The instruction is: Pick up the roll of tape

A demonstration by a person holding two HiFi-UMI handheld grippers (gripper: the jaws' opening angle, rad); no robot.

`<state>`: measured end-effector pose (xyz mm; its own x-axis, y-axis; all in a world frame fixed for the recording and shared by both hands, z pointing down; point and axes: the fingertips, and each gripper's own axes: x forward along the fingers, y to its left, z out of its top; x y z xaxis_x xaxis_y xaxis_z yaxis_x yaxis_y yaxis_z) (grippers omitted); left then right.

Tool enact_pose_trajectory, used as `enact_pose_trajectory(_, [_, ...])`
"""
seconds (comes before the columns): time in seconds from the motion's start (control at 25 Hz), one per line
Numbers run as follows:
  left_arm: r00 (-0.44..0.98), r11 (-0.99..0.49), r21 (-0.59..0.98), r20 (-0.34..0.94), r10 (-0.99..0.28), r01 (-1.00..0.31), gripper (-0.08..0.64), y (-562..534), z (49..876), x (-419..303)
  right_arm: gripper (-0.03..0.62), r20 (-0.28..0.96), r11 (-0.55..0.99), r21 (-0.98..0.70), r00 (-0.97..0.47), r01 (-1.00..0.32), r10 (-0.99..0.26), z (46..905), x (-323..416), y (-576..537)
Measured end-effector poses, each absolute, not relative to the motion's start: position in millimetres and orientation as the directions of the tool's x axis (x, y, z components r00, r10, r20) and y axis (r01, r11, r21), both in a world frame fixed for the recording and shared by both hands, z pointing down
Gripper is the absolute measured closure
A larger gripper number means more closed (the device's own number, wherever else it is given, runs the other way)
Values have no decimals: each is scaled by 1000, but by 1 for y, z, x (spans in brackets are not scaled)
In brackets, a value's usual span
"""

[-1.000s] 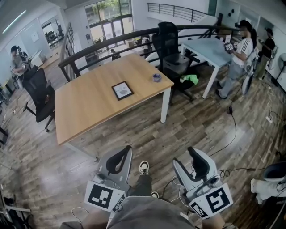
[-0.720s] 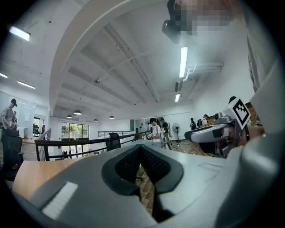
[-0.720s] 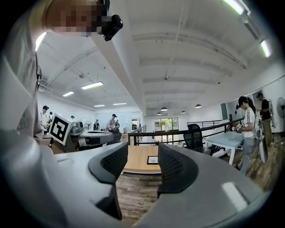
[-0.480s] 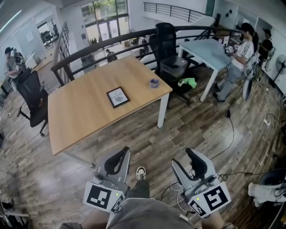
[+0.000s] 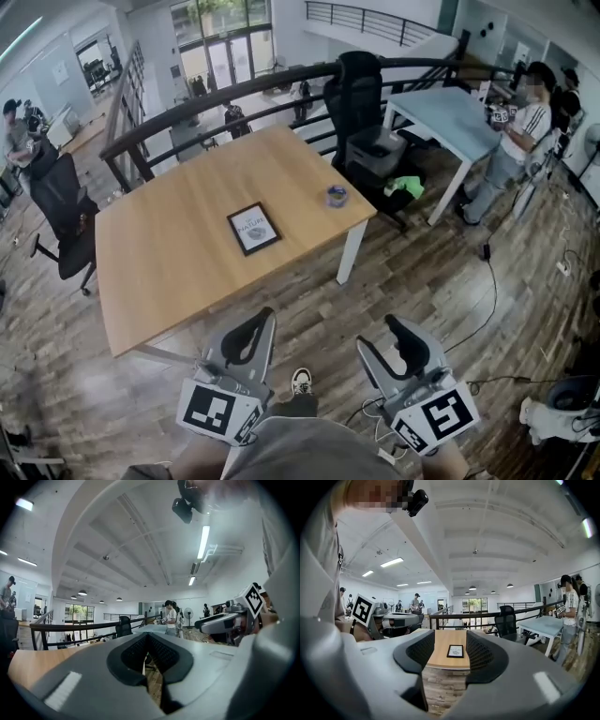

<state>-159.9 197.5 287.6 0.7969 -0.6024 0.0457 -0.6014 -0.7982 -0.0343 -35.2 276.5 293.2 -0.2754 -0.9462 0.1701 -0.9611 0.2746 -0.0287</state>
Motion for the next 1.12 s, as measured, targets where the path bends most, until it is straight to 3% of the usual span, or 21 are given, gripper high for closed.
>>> enact_pose_trajectory(0.68, [799,-802,-24,80,-596,-597,558,44,305,-169,399,220,254,-18,-251,-967,-942,308,-40,119])
enact_pose_trajectory(1.12, [770,-778,-36,118,-627,-628,558,-18,327,-131,399,266,263,-44,-265,-964,-927,343,10,47])
